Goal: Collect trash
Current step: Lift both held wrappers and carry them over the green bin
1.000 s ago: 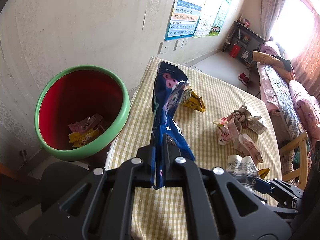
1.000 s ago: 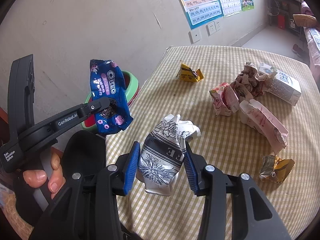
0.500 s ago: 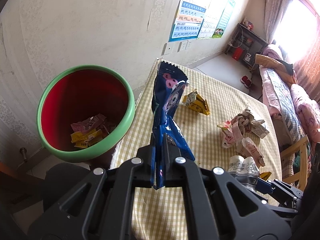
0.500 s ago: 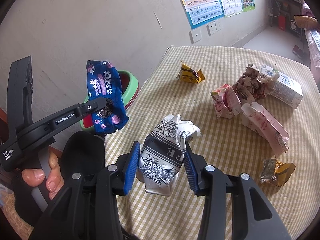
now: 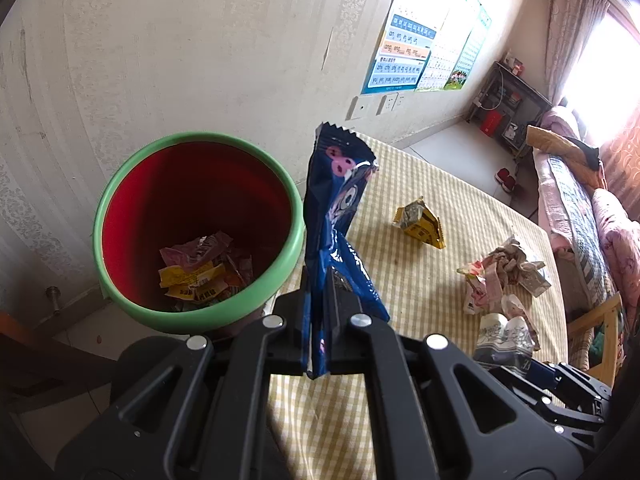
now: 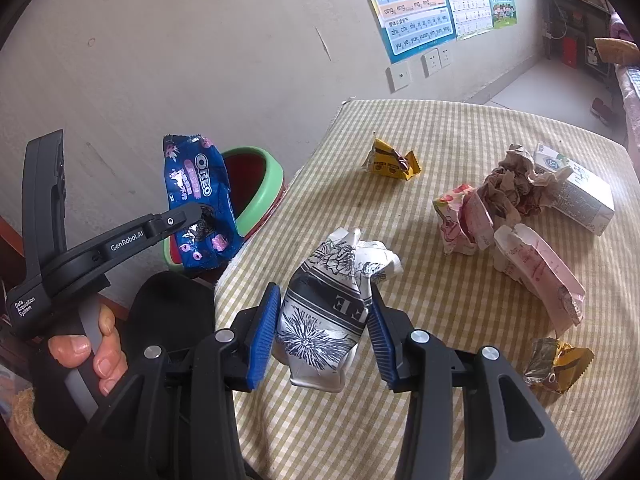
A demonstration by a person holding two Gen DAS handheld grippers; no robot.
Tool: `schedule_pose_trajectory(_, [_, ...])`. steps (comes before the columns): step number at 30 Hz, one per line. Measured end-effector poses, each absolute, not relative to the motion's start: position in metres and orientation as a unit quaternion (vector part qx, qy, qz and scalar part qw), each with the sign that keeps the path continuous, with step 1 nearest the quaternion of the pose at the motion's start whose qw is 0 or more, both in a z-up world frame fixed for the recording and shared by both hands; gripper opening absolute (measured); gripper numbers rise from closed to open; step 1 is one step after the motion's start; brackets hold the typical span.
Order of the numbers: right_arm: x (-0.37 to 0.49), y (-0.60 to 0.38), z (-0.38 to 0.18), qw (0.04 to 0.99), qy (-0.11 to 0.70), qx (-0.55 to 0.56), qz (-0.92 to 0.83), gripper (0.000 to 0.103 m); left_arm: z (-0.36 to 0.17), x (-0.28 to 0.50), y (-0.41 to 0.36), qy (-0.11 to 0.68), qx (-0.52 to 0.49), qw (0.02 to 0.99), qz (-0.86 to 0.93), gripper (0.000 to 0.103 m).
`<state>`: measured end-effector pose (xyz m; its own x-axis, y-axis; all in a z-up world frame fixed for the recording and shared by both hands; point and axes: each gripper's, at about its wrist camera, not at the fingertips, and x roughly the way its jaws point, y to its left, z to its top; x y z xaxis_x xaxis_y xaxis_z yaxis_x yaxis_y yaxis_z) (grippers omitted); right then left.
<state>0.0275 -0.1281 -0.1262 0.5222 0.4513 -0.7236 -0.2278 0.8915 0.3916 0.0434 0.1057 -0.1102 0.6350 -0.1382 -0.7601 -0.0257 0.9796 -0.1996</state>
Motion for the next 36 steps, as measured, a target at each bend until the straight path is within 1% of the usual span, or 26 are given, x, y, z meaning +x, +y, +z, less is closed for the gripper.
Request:
schedule_pose_trajectory(22, [0.049,-0.095,-0.113,0.863,0.439,0.102,0.228,0.042,-0.100,0.051,0.151,0.405,-0.100,0.908,0.029,0.004])
schedule_pose_trajectory(36, [0.062,-0.068,-0.114,0.858,0.446,0.087,0.240,0.042,-0.103,0.051,0.186,0.406,-0.119,0.904,0.053,0.004])
